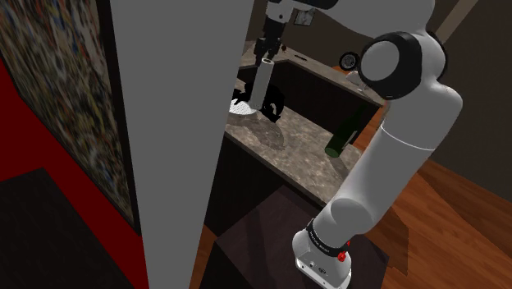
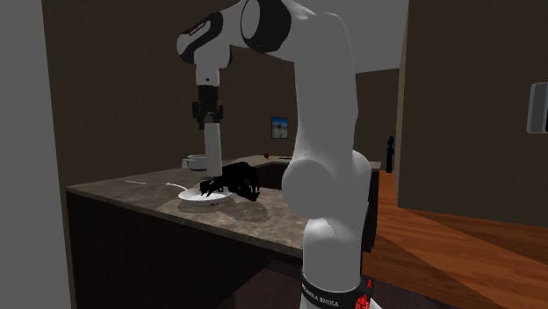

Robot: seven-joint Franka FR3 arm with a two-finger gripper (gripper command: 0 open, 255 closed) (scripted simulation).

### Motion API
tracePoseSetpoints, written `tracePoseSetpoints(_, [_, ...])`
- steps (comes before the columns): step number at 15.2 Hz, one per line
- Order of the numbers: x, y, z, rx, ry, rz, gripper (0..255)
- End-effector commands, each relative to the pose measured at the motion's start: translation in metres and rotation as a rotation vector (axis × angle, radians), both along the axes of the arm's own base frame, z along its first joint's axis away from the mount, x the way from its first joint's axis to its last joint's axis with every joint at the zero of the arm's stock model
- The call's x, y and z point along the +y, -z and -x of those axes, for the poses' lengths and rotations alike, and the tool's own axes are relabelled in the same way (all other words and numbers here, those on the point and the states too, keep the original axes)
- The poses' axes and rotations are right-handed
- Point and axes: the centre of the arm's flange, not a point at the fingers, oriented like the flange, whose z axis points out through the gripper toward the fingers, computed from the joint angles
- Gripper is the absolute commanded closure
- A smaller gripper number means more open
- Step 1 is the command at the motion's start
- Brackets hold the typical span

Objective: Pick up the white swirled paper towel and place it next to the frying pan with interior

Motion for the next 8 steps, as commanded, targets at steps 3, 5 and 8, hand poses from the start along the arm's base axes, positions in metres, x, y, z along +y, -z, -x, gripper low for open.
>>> tracePoseSetpoints(3, [0.016, 0.023, -0.046, 0.000, 0.000, 0.000, 255])
tracePoseSetpoints(5, [0.023, 0.033, -0.069, 0.000, 0.000, 0.000, 255])
tracePoseSetpoints(8, [0.035, 0.049, -0.103, 0.000, 0.000, 0.000, 255])
